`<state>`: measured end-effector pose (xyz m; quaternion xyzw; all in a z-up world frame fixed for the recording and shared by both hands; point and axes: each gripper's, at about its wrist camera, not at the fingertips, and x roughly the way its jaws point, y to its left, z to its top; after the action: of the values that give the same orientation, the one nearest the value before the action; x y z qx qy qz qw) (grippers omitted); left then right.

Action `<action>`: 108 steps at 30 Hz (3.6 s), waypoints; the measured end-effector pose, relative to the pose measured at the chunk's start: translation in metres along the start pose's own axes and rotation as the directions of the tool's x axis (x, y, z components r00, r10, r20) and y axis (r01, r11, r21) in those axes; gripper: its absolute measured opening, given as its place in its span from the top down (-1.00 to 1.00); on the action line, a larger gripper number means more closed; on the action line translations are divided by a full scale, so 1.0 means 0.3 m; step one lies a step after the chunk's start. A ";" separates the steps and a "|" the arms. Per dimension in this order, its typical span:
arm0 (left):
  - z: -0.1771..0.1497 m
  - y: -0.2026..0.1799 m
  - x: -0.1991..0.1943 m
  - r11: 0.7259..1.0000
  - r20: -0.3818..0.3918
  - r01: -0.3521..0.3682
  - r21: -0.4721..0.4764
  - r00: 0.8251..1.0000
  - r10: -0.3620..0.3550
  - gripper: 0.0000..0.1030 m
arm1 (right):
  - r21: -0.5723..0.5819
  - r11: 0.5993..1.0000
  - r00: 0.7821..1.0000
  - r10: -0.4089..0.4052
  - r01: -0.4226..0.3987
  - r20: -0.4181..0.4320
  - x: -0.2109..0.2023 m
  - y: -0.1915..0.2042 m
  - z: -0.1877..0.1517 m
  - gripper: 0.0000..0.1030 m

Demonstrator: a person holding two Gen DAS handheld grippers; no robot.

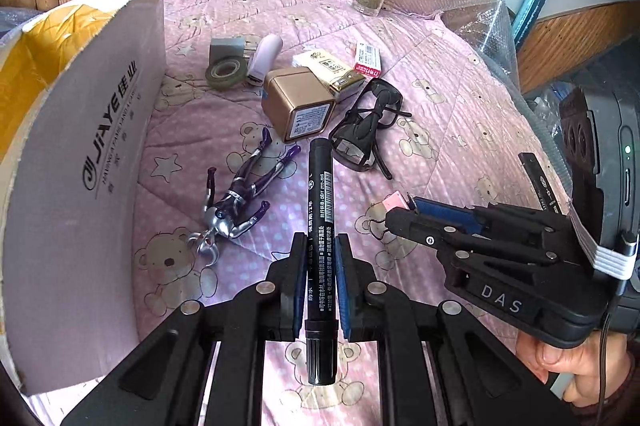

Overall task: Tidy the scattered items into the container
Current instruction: 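Carry the marker in the left tool and the clip in the right tool over the box, then open the left tool to drop the marker while the right tool drops the clip into the box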

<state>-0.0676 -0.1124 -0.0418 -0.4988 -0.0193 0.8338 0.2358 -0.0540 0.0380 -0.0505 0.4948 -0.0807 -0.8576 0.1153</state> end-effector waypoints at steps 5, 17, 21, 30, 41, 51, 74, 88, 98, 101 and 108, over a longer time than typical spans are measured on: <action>-0.001 -0.021 -0.062 1.000 0.026 -0.005 0.007 1.000 0.004 0.73 | 0.000 1.000 1.000 -0.005 0.005 0.025 -0.048 0.021 -0.008 0.59; -0.013 -0.050 -0.197 1.000 0.089 0.015 0.021 0.996 -0.017 0.73 | -0.022 1.000 0.996 -0.002 0.003 0.085 -0.153 0.099 -0.013 0.59; -0.019 -0.045 -0.236 1.000 0.109 0.021 0.013 0.994 -0.022 0.73 | -0.037 0.999 0.995 0.002 0.001 0.099 -0.180 0.130 -0.012 0.59; -0.031 -0.028 -0.315 0.999 0.146 0.034 -0.003 0.989 -0.034 0.73 | -0.070 0.998 0.991 0.012 -0.002 0.130 -0.237 0.193 -0.005 0.59; -0.013 0.029 -0.424 0.998 0.211 0.040 -0.044 0.977 -0.030 0.73 | -0.124 0.992 0.985 0.025 -0.004 0.169 -0.299 0.289 0.039 0.58; 0.001 0.104 -0.512 0.995 0.263 0.049 -0.085 0.964 -0.025 0.73 | -0.182 0.983 0.981 0.045 -0.010 0.190 -0.322 0.405 0.084 0.58; 0.028 0.372 -0.656 0.976 0.325 0.012 -0.219 0.944 0.061 0.73 | -0.335 0.940 0.973 0.137 -0.068 0.187 -0.286 0.698 0.229 0.58; 0.055 0.592 -0.610 0.946 0.230 -0.068 -0.317 0.962 0.146 0.73 | -0.383 0.917 0.978 0.173 -0.115 0.119 -0.152 0.821 0.336 0.58; 0.125 0.691 -0.505 0.935 0.117 -0.107 -0.337 0.981 0.155 0.73 | -0.368 0.918 0.985 0.171 -0.149 0.029 0.012 0.831 0.442 0.58; 0.150 0.708 -0.482 0.932 0.096 -0.109 -0.346 0.984 0.151 0.73 | -0.365 0.919 0.987 0.159 -0.148 0.001 0.064 0.828 0.474 0.58; 0.204 0.755 -0.417 0.923 0.043 -0.108 -0.370 0.990 0.133 0.73 | -0.370 0.921 0.993 0.109 -0.121 -0.055 0.182 0.816 0.537 0.58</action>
<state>-0.1550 -0.3527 0.0311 -0.5060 -0.1519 0.8447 0.0861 -0.1913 -0.2083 0.0461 0.4724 0.0567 -0.8407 0.2587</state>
